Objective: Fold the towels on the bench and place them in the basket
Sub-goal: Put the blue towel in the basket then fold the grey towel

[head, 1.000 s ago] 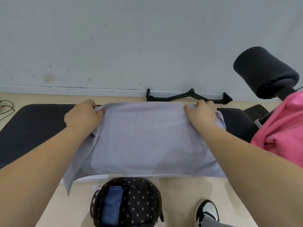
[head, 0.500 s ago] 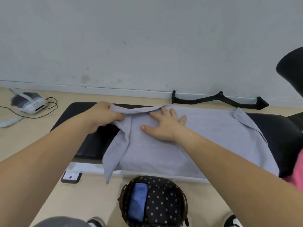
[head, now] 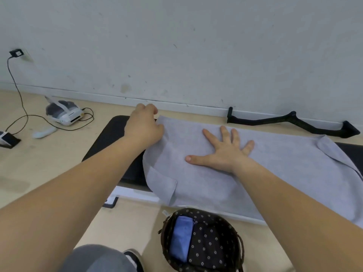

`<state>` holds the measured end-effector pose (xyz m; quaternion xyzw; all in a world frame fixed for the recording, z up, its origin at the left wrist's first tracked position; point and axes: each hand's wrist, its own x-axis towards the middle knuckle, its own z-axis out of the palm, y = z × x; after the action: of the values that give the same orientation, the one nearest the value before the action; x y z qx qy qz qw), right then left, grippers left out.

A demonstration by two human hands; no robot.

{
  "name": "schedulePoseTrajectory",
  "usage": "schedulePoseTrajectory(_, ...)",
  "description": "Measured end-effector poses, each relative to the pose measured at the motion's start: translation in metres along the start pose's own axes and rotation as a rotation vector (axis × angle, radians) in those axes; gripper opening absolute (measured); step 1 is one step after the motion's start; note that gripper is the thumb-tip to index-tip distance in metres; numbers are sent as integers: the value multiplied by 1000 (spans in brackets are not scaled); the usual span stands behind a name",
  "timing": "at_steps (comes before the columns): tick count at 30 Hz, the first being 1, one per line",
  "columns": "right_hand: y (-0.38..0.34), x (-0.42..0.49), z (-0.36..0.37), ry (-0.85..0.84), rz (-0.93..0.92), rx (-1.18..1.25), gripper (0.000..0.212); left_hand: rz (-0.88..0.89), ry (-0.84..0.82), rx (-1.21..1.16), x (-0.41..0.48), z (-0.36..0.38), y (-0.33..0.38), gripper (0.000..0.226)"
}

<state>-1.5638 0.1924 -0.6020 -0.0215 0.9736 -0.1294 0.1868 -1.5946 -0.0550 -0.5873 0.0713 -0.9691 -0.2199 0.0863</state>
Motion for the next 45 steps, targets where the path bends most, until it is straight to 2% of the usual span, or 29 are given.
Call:
schedulePoseTrajectory(1,0,0,0,5,4,-8,127,92,-6,-16,-13,-3,3,38)
schedulePoseTrajectory(2,-1,0,1,10,5,-16,127,178,-82,-52,-28,-7,6,29)
schedulePoseTrajectory(4,-2,-1,1,22,11,-26,128,308,-359,-67,-55,-15,11,13)
schedulePoseTrajectory(6,-3,-2,1,26,13,-38,128,382,-503,10,-73,-23,9,14)
schedulePoseTrajectory(9,-2,-5,2,47,4,-52,127,330,-534,146,-85,-42,-6,29)
schedulePoseTrajectory(11,-1,-7,4,69,-10,-62,124,241,-636,218,-94,-56,-17,39)
schedulePoseTrajectory(13,-1,-9,5,80,-20,-74,123,185,-711,281,-103,-66,-22,38)
schedulePoseTrajectory(16,-2,-12,3,81,-25,-71,122,251,-531,335,-114,-62,-16,29)
schedulePoseTrajectory(19,-4,-20,3,135,-58,-133,110,343,-406,129,-125,-39,10,22)
schedulePoseTrajectory(21,-5,-25,5,217,-153,-163,89,424,-420,121,-130,-21,31,24)
schedulePoseTrajectory(24,11,-46,-6,234,-275,218,35,448,-383,281,-127,-4,64,29)
schedulePoseTrajectory(25,23,-54,-15,243,-276,309,27,442,-347,316,-125,0,76,29)
schedulePoseTrajectory(28,72,-72,-40,331,-143,339,23,484,-312,297,-121,17,116,30)
schedulePoseTrajectory(31,136,-88,-52,396,147,303,41,591,-374,204,-124,43,159,34)
schedulePoseTrajectory(33,178,-99,-53,448,279,248,46,657,-438,149,-127,63,190,37)
schedulePoseTrajectory(38,255,-117,-60,467,524,245,20,801,-503,85,-133,105,268,34)
schedulePoseTrajectory(40,266,-115,-61,441,537,350,29,830,-509,87,-129,117,295,32)
schedulePoseTrajectory(42,269,-111,-59,431,495,556,36,840,-498,120,-120,128,320,35)
schedulePoseTrajectory(45,261,-109,-59,458,387,767,35,833,-429,139,-104,141,347,39)
